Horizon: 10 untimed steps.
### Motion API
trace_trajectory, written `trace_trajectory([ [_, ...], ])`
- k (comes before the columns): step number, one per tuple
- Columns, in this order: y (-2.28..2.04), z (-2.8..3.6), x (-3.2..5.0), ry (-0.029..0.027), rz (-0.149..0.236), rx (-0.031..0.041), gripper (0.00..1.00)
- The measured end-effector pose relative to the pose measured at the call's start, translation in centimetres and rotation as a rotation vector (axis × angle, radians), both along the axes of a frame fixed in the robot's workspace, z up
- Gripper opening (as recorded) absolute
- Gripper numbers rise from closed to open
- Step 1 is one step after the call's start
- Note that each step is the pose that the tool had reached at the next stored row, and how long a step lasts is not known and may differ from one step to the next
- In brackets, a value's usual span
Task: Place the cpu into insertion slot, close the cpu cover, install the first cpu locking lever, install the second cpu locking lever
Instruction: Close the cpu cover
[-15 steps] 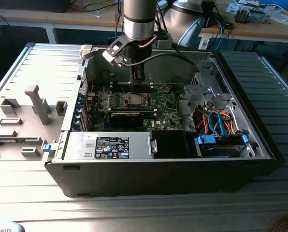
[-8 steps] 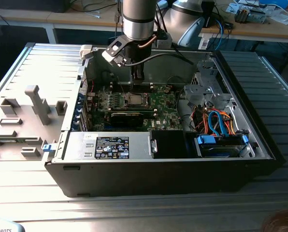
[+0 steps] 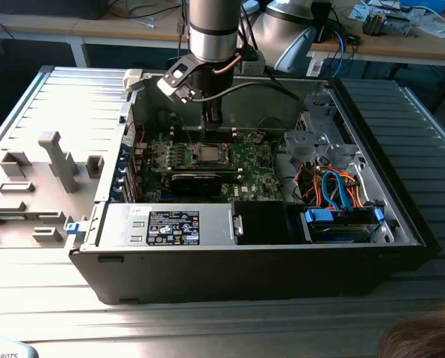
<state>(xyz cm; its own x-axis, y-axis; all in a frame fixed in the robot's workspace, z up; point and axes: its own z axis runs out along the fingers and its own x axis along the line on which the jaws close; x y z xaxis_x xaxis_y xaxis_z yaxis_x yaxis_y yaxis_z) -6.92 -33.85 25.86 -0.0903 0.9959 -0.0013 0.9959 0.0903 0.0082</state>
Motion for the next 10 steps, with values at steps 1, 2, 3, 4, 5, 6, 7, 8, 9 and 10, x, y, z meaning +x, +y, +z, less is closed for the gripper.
trace_trajectory([
  [1, 0.00, 0.00, -0.02, -0.0001, 0.001, 0.0000, 0.11],
  [2, 0.00, 0.00, -0.04, 0.0000, 0.002, 0.0000, 0.11],
  [3, 0.00, 0.00, -0.05, -0.0001, 0.002, 0.0000, 0.11],
  [4, 0.00, 0.00, -0.06, 0.0000, 0.003, 0.0000, 0.11],
  [5, 0.00, 0.00, -0.06, 0.0000, 0.005, 0.0000, 0.11],
  [6, 0.00, 0.00, -0.07, 0.0000, 0.009, 0.0000, 0.11],
  [7, 0.00, 0.00, -0.07, 0.0000, 0.012, 0.0000, 0.11],
  [8, 0.00, 0.00, -0.07, 0.0000, 0.015, 0.0000, 0.11],
  [9, 0.00, 0.00, -0.07, 0.0000, 0.017, 0.0000, 0.11],
  [10, 0.00, 0.00, -0.07, 0.0000, 0.019, 0.0000, 0.11],
])
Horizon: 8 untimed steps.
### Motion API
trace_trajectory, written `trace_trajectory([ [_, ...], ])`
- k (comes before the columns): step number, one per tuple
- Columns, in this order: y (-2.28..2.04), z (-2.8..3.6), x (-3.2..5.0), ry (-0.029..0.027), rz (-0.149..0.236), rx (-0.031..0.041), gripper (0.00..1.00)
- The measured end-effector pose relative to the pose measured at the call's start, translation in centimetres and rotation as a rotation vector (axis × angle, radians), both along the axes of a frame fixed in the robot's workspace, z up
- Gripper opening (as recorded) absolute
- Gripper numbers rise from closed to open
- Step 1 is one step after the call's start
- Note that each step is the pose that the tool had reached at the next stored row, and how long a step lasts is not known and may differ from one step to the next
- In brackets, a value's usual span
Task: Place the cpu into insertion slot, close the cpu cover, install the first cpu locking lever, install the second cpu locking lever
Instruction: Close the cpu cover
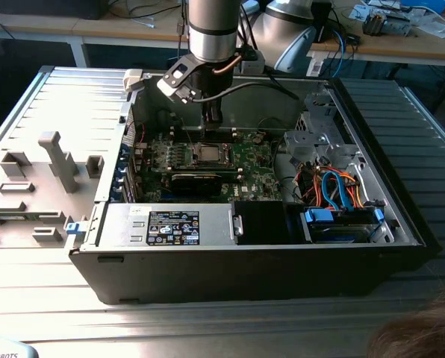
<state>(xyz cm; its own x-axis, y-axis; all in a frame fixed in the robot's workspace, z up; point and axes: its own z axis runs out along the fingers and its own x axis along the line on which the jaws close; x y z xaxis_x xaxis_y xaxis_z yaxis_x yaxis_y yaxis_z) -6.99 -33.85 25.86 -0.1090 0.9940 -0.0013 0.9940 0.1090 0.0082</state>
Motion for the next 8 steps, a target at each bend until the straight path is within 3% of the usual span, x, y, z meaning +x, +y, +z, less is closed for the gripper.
trace_trajectory([
  [8, 0.00, 0.00, 0.00, 0.0000, 0.014, 0.0000, 0.11],
])
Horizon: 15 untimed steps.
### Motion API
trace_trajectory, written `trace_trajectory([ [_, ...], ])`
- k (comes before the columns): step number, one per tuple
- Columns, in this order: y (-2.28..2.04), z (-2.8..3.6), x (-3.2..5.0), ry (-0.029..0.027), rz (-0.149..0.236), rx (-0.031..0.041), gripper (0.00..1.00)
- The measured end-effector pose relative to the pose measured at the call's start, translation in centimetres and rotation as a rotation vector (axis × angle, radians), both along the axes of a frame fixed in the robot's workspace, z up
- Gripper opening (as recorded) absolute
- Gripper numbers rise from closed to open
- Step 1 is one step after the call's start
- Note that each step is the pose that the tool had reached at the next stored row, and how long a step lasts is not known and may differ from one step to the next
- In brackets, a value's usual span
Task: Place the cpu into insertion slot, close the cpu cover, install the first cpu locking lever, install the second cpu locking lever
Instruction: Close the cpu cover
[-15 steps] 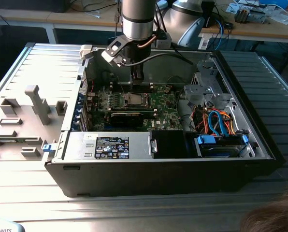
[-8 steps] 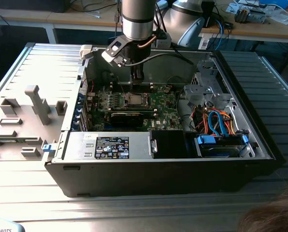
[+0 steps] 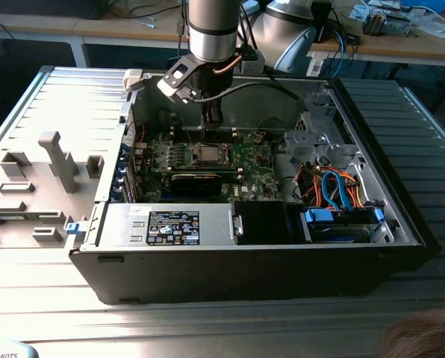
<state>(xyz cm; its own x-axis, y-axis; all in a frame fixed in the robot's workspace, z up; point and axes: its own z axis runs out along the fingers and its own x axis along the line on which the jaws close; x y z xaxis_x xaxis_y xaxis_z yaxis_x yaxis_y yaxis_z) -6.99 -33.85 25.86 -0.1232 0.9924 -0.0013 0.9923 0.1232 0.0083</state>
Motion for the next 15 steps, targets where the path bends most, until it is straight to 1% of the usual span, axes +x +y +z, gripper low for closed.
trace_trajectory([
  [15, 0.00, 0.00, 0.00, 0.0001, 0.024, 0.0000, 0.11],
])
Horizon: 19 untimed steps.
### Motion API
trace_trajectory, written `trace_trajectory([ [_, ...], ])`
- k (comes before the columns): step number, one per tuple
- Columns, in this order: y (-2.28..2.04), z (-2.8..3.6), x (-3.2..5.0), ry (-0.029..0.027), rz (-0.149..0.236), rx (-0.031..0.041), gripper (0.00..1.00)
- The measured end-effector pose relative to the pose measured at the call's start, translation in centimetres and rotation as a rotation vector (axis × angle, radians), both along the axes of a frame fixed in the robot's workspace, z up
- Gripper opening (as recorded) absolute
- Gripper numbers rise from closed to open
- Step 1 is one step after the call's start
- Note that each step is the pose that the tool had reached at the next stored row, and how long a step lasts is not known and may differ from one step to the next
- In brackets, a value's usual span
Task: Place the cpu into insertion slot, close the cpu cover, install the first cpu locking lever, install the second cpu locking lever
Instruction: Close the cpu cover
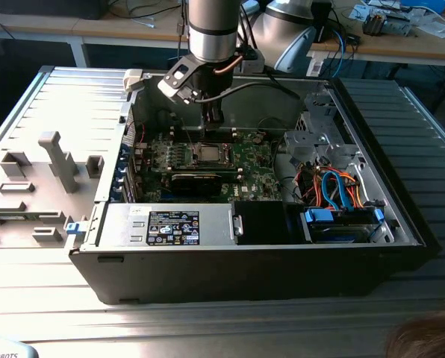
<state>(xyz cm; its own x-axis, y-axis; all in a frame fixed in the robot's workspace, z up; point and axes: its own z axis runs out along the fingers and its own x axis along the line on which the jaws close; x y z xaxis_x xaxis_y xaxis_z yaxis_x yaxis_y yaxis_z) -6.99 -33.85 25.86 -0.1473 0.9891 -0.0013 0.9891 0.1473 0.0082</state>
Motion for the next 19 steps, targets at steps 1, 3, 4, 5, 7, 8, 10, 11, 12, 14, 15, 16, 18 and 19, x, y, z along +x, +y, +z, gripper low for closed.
trace_trajectory([
  [1, 0.00, 0.00, 0.00, 0.0000, 0.002, 0.0000, 0.11],
  [3, 0.00, 0.00, 0.00, 0.0000, 0.005, 0.0000, 0.11],
  [4, 0.00, 0.00, 0.00, 0.0000, 0.007, 0.0001, 0.11],
  [5, 0.00, 0.00, 0.00, 0.0000, 0.008, 0.0000, 0.11],
  [7, 0.00, 0.00, 0.00, 0.0000, 0.010, 0.0000, 0.11],
  [8, 0.00, 0.00, 0.00, 0.0000, 0.011, 0.0000, 0.11],
  [10, 0.00, 0.00, 0.00, 0.0000, 0.012, 0.0000, 0.11],
  [11, 0.00, 0.00, 0.00, 0.0000, 0.014, -0.0001, 0.11],
  [12, 0.00, 0.00, 0.00, 0.0000, 0.015, 0.0000, 0.11],
  [14, 0.00, 0.00, 0.00, 0.0000, 0.017, -0.0001, 0.11],
  [15, 0.00, 0.00, 0.00, 0.0000, 0.019, 0.0000, 0.11],
  [16, 0.00, 0.00, 0.00, 0.0000, 0.021, 0.0000, 0.11],
  [18, 0.00, 0.00, 0.00, 0.0000, 0.025, 0.0000, 0.11],
  [19, 0.00, 0.00, 0.00, 0.0000, 0.026, 0.0000, 0.11],
])
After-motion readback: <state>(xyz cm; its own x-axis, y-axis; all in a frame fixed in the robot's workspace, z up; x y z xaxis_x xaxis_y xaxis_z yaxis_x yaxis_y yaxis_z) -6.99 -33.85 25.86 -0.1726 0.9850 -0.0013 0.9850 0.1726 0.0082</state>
